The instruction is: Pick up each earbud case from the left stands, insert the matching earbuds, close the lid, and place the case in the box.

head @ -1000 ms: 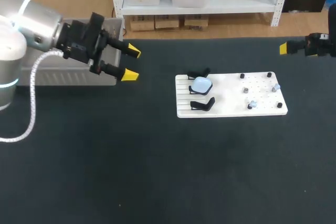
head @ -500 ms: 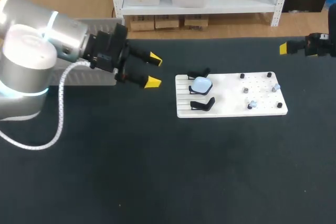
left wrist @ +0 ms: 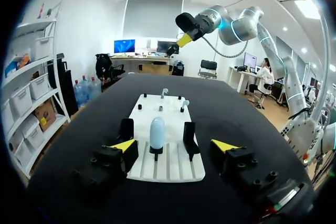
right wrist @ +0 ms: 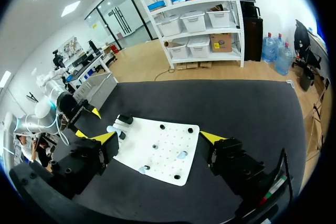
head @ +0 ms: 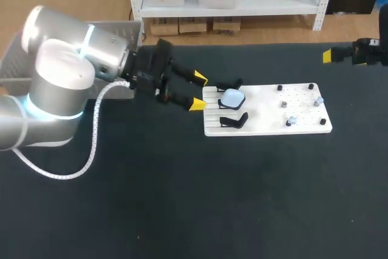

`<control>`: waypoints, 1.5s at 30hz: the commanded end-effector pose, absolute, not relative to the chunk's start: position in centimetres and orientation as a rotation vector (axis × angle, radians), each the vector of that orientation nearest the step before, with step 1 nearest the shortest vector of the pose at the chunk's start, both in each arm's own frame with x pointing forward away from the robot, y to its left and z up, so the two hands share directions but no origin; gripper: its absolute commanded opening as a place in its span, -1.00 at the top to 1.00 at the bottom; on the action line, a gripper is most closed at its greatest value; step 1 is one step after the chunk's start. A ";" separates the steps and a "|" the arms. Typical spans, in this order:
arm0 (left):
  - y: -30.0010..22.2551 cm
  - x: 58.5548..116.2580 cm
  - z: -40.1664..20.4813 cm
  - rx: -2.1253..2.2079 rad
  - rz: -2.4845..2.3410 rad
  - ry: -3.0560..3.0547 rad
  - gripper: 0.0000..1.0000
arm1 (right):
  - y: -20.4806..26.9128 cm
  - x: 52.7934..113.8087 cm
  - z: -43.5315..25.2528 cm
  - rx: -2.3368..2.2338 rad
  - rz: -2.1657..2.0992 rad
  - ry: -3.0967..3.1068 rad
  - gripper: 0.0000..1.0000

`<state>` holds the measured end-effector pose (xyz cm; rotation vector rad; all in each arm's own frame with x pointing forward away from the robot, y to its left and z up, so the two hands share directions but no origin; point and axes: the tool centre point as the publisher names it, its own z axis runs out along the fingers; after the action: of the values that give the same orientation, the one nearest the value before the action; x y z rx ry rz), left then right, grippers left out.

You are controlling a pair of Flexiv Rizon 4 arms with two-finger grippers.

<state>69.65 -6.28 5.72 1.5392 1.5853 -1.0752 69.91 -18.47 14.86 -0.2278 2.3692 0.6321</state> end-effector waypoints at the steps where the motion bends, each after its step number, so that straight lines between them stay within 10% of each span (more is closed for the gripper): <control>1: -7.3 70.3 4.8 1.548 -1.089 1.575 -0.54 | -18.5 69.9 14.9 -0.228 0.631 2.370 -1.00; 45: -11.7 71.5 2.0 1.647 -1.128 1.576 -0.41 | -18.5 69.9 14.9 -0.228 0.631 2.370 -1.00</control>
<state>71.21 -11.55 2.19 1.6410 1.5736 -1.1241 69.91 -18.47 14.86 -0.2278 2.3692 0.6321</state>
